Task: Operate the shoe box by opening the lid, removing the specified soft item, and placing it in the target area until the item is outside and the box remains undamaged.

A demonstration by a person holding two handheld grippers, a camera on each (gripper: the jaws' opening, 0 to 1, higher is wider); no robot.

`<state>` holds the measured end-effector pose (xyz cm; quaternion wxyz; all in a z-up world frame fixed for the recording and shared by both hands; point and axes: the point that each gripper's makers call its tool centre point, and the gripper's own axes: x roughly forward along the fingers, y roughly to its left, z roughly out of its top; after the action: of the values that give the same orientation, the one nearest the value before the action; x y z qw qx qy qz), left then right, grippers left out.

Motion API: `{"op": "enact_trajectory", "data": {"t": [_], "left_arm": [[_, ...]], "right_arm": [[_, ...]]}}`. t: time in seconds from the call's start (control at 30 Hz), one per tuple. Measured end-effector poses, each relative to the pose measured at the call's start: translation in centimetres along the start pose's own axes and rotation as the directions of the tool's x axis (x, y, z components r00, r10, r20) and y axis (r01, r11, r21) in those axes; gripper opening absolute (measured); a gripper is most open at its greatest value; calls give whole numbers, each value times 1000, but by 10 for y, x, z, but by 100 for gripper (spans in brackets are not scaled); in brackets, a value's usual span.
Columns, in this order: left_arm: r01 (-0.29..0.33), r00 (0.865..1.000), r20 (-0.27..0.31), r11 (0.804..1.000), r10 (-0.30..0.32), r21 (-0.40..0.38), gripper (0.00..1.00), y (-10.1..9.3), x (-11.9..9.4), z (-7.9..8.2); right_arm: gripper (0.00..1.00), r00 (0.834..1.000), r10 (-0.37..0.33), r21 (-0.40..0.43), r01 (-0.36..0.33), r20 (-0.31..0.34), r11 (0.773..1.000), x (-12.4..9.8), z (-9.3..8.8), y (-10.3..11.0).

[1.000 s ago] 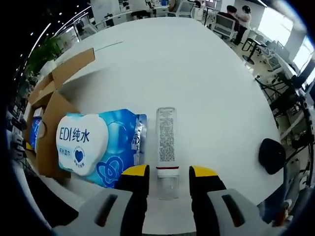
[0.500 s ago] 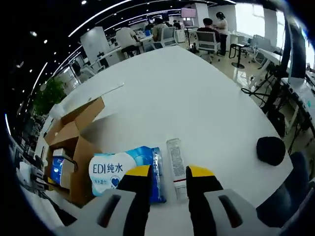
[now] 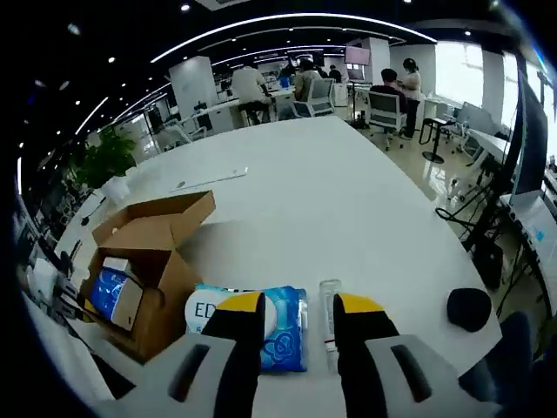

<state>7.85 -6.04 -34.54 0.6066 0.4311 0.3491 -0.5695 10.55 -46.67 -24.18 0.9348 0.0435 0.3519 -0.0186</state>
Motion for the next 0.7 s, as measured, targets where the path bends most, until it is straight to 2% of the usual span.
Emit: {"op": "enact_trajectory", "data": {"t": [0.07, 0.1, 0.17, 0.27, 0.47, 0.5, 0.53, 0.57, 0.67, 0.7], "left_arm": [[-2, 1000, 2, 1000, 2, 3, 4, 0, 0, 0], [-1, 1000, 3, 1000, 1, 4, 4, 0, 0, 0], [2, 1000, 5, 1000, -2, 3, 4, 0, -1, 0], [-2, 1000, 11, 1000, 1, 2, 4, 0, -1, 1], [-3, 1000, 16, 1000, 3, 0, 4, 0, -1, 1], [-3, 1000, 17, 1000, 3, 0, 4, 0, -1, 1], [-3, 1000, 17, 1000, 3, 1, 4, 0, -1, 1], [-3, 1000, 17, 1000, 3, 1, 4, 0, -1, 1], [-4, 1000, 16, 1000, 4, -2, 4, 0, -1, 1], [-4, 1000, 16, 1000, 4, -1, 4, 0, -1, 1]], "right_arm": [[30, 999, 35, -86, -33, 19, 996, -1, 10, 20], [31, 998, 55, -124, -54, 5, 991, -1, 11, 28], [32, 997, 73, -149, -72, 3, 986, -1, 15, 38], [40, 995, 100, -186, -98, 6, 978, 3, 21, 50], [44, 991, 134, -249, -126, 14, 960, 5, 32, 71], [44, 989, 145, -267, -134, 22, 954, 5, 34, 74], [43, 982, 169, -349, -130, 83, 928, 4, 45, 83], [42, 981, 171, -364, -128, 89, 923, 4, 47, 86], [42, 980, 192, -366, -157, 61, 917, 3, 42, 97], [42, 978, 204, -382, -169, 51, 909, 3, 41, 103]]}}
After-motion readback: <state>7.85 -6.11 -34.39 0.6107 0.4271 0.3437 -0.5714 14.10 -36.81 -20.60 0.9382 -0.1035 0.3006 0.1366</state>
